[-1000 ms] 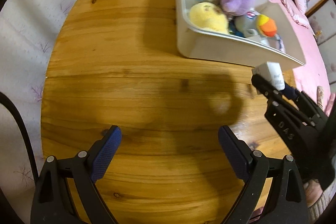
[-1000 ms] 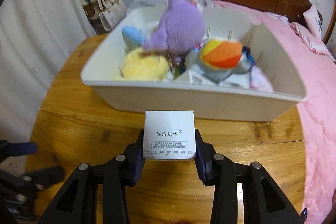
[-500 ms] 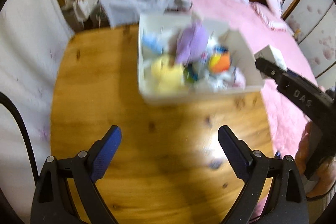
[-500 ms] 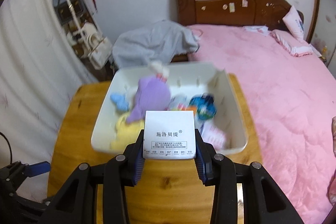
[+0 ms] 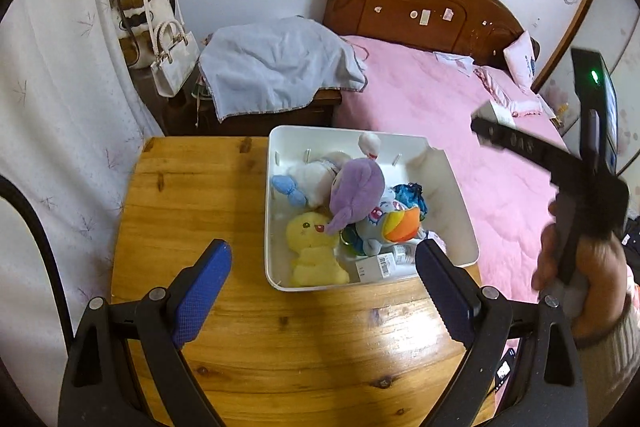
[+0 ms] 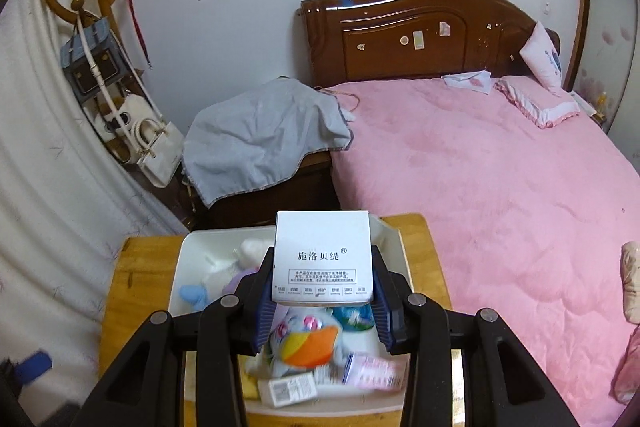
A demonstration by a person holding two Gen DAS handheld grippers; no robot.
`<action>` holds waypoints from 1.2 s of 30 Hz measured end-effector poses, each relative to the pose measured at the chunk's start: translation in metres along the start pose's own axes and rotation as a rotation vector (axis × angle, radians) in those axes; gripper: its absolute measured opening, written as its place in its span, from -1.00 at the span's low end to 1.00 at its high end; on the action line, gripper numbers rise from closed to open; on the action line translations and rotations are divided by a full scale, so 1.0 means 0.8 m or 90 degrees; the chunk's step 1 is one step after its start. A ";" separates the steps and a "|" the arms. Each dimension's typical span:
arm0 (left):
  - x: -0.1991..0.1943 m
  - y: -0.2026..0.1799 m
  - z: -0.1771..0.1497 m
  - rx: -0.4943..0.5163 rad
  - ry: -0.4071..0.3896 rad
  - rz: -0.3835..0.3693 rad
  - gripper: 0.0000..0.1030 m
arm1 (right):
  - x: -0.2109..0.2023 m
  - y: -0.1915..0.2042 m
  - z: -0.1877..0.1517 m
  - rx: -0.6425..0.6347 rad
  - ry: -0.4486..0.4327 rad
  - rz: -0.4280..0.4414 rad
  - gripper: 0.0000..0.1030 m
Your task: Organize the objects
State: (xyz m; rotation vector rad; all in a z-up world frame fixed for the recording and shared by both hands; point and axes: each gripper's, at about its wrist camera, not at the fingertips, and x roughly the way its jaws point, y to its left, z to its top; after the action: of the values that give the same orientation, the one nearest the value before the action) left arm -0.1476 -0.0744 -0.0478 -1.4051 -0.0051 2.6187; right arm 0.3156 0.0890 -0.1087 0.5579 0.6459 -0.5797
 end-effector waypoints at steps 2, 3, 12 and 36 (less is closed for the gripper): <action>0.002 0.000 -0.002 0.002 0.008 -0.004 0.84 | 0.010 0.001 0.008 -0.007 0.004 -0.009 -0.20; 0.002 0.002 -0.004 0.003 0.011 -0.008 0.83 | 0.014 0.003 0.012 -0.010 0.005 -0.014 -0.19; -0.006 0.002 -0.010 0.017 0.009 -0.014 0.83 | 0.021 0.016 0.032 -0.045 -0.009 -0.044 0.30; -0.069 -0.005 -0.045 0.038 0.009 -0.020 0.84 | -0.124 0.039 -0.062 -0.068 0.014 -0.004 0.30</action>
State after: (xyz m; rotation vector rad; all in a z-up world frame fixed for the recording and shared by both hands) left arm -0.0871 -0.0813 -0.0221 -1.3929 0.0523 2.5611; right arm 0.2514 0.1736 -0.0649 0.4636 0.6958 -0.5422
